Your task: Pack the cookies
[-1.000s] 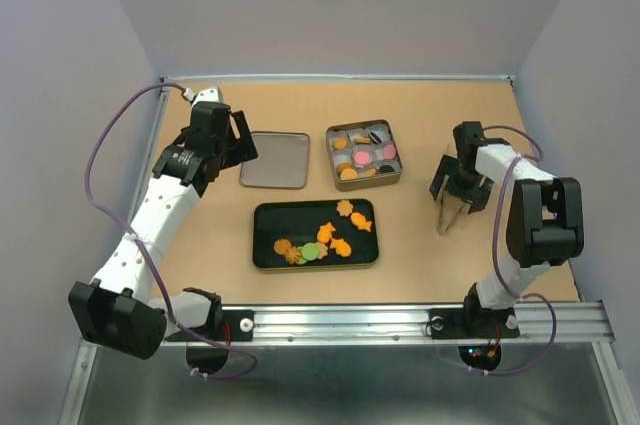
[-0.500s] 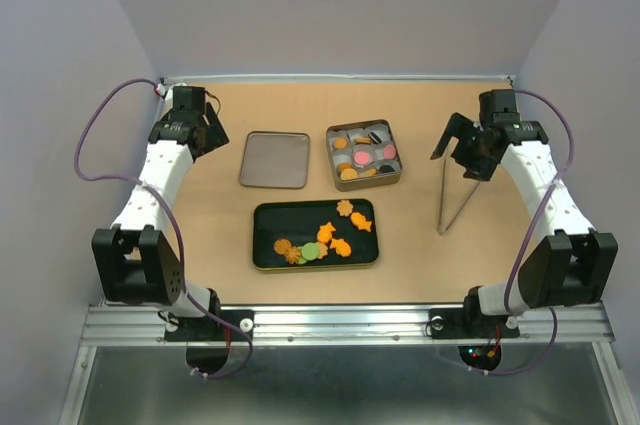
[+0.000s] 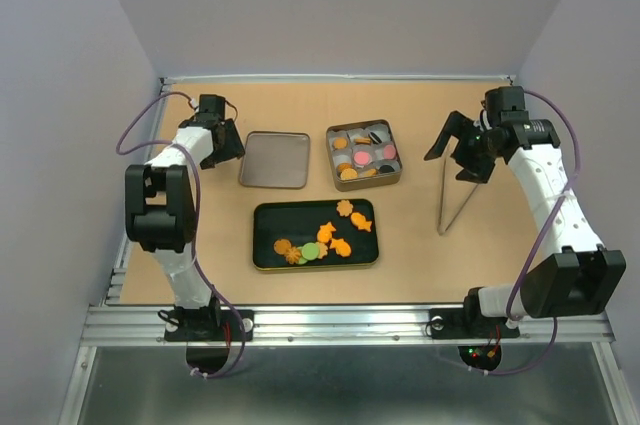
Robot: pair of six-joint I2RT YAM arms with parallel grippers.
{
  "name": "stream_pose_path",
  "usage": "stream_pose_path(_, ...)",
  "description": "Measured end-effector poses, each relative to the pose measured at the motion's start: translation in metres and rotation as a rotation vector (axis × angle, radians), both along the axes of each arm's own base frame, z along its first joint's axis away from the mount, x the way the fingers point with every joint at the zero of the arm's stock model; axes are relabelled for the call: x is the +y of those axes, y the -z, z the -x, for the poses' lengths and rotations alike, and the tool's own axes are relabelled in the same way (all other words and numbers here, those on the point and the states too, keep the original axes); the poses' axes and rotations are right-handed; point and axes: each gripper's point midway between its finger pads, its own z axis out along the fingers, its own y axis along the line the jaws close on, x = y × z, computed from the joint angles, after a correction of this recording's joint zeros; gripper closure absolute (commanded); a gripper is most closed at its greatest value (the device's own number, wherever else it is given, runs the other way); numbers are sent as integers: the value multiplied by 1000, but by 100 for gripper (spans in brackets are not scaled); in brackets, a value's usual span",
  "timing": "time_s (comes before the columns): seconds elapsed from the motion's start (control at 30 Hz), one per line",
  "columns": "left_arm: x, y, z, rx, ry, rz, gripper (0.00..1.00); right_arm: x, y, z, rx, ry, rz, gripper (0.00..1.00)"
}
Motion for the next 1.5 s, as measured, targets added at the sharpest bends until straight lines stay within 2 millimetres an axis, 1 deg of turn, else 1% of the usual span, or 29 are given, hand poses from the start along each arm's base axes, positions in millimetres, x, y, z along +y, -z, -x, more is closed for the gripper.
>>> stream_pose_path(0.1, -5, 32, -5, 63, 27, 16, 25, 1, -4, 5, -4, -2, -3, 0)
stream_pose_path(0.17, -9, 44, -6, 89, 42, 33, 25, 1, -7, 8, -11, 1, -6, 0)
stream_pose_path(0.4, -15, 35, -28, 38, 80, 50, 26, 1, -13, 17, -22, 12, -7, 0)
stream_pose_path(0.5, -16, 40, -29, 45, 92, 51, 26, -1, -13, 17, -24, 18, -1, 0)
stream_pose_path(0.67, -20, 42, -29, 51, 108, 65, 27, -2, -4, 23, 5, 29, 5, 0)
stream_pose_path(0.77, -24, 43, -30, 48, 119, 69, 33, -3, -2, 26, 17, 33, 7, 0)
stream_pose_path(0.87, -26, 51, -30, 63, 127, 70, 40, -3, -3, 26, 16, 35, 10, 0)
stream_pose_path(0.9, -27, 51, -32, 65, 127, 65, 45, -3, -3, 26, 16, 35, 10, 0)
stream_pose_path(1.0, -29, 52, -38, 59, 131, 56, 50, -4, -2, 26, 17, 37, 13, 0)
stream_pose_path(1.03, -30, 52, -40, 58, 133, 54, 56, -4, -2, 26, 17, 37, 13, 0)
stream_pose_path(1.1, -31, 52, -43, 55, 136, 47, 64, -4, -2, 26, 19, 37, 14, 0)
stream_pose_path(1.13, -32, 53, -43, 56, 139, 41, 72, -4, -1, 25, 21, 37, 14, 0)
stream_pose_path(1.2, -34, 53, -44, 56, 143, 39, 86, -4, 1, 25, 27, 38, 16, 0)
stream_pose_path(1.23, -35, 53, -43, 57, 146, 38, 99, -4, 1, 24, 30, 38, 17, 0)
stream_pose_path(1.4, -36, 50, -43, 65, 149, 31, 100, -2, 4, 23, 42, 30, 7, 0)
stream_pose_path(1.47, -35, 46, -36, 81, 137, 30, 100, 3, 1, 21, 43, 14, -10, 0)
stream_pose_path(1.5, -34, 42, -36, 78, 135, 29, 100, 9, -4, 16, 39, -4, -36, 0)
